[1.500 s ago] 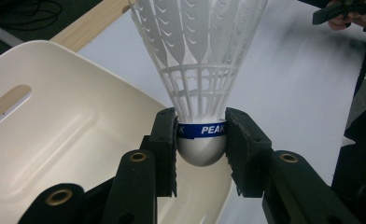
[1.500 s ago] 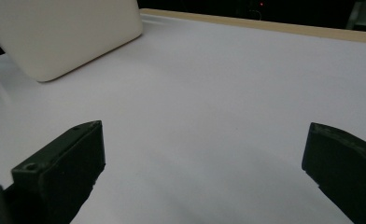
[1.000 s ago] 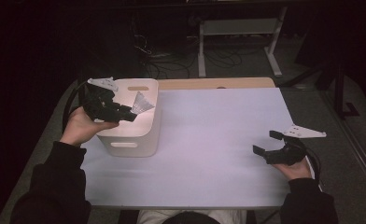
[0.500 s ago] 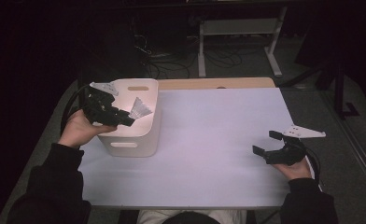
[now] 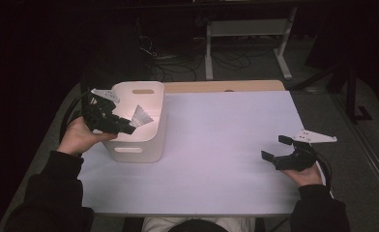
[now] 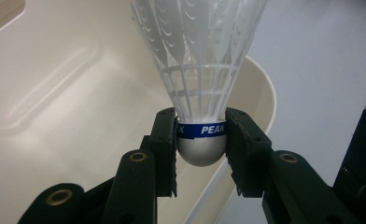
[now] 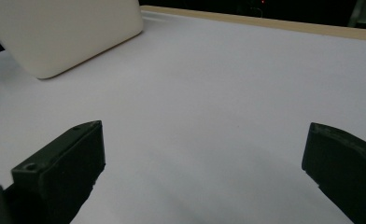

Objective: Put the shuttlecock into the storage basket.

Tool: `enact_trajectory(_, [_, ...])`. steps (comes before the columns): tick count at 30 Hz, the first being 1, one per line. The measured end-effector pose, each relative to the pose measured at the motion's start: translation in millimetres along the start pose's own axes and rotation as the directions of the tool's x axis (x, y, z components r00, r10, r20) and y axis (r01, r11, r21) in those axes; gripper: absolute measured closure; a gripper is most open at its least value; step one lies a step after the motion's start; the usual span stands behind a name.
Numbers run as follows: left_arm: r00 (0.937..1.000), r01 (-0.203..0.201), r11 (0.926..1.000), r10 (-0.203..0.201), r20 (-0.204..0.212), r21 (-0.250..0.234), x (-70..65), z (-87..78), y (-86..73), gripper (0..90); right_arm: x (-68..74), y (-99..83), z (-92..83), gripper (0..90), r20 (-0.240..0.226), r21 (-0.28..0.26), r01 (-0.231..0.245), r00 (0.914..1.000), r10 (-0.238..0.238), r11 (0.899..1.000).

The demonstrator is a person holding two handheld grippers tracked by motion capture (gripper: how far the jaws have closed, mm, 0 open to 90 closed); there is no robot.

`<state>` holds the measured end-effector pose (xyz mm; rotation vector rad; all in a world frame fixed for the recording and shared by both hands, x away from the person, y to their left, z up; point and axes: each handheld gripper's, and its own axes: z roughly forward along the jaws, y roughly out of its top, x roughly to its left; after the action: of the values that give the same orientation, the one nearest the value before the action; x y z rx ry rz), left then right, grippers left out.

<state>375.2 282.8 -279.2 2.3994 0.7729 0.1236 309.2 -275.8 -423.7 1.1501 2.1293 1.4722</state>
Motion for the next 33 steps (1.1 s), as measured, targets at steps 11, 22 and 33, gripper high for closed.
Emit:
enact_trajectory(11, [0.9998, 0.020, 0.9996, -0.020, 0.006, 0.020, 5.3, 3.5, -5.8, 65.3, 0.1, -0.1, 0.1, 0.0, 0.000, 0.001, 0.000, 1.0000, 0.000, 1.000])
enact_trajectory(22, [0.9995, 0.029, 0.9975, -0.030, 0.013, 0.065, 8.0, 10.9, -5.6, 65.3, 0.2, -0.1, 0.1, 0.0, -0.001, 0.003, 0.000, 1.0000, 0.000, 1.000])
enact_trajectory(33, [0.9991, 0.042, 0.9927, -0.042, 0.004, 0.113, 9.1, 17.2, -3.8, 65.3, 0.0, -0.1, 0.0, 0.0, -0.002, 0.002, 0.002, 1.0000, -0.002, 1.000])
